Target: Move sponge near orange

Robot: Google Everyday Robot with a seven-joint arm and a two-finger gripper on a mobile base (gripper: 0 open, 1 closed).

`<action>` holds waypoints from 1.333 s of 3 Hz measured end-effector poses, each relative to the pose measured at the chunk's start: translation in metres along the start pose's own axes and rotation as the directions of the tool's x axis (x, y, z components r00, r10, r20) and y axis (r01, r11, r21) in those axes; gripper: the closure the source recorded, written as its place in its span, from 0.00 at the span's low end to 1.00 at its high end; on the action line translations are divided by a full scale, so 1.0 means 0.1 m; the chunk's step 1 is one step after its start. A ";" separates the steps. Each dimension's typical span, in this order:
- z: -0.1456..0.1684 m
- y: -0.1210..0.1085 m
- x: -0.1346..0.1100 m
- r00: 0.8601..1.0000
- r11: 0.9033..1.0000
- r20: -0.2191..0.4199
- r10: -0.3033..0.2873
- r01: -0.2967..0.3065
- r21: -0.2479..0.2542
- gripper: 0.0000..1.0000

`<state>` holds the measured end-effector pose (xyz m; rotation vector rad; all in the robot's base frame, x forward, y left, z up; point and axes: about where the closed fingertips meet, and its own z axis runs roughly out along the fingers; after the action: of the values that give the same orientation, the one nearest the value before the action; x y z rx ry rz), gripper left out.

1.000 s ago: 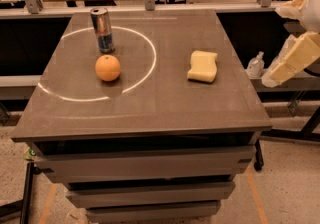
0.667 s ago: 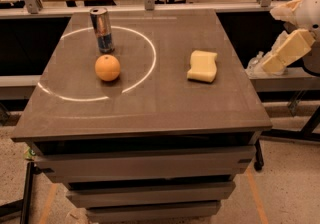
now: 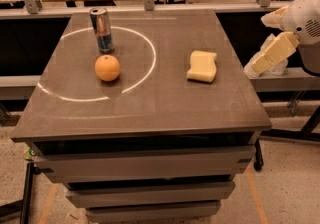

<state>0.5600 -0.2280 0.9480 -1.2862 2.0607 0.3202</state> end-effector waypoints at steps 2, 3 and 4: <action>0.42 -0.13 -0.16 0.994 0.999 0.101 -0.030 0.027 0.028 0.00; 0.69 -0.14 -0.09 0.993 1.000 0.120 -0.006 0.007 -0.005 0.00; 0.94 -0.08 0.09 0.992 0.999 0.124 0.020 -0.016 -0.039 0.00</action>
Offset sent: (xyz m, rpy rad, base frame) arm 0.0562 0.0397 -0.0291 0.1309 -0.1461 0.0262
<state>0.6037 -0.1884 0.8743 -1.2388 1.9707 0.4382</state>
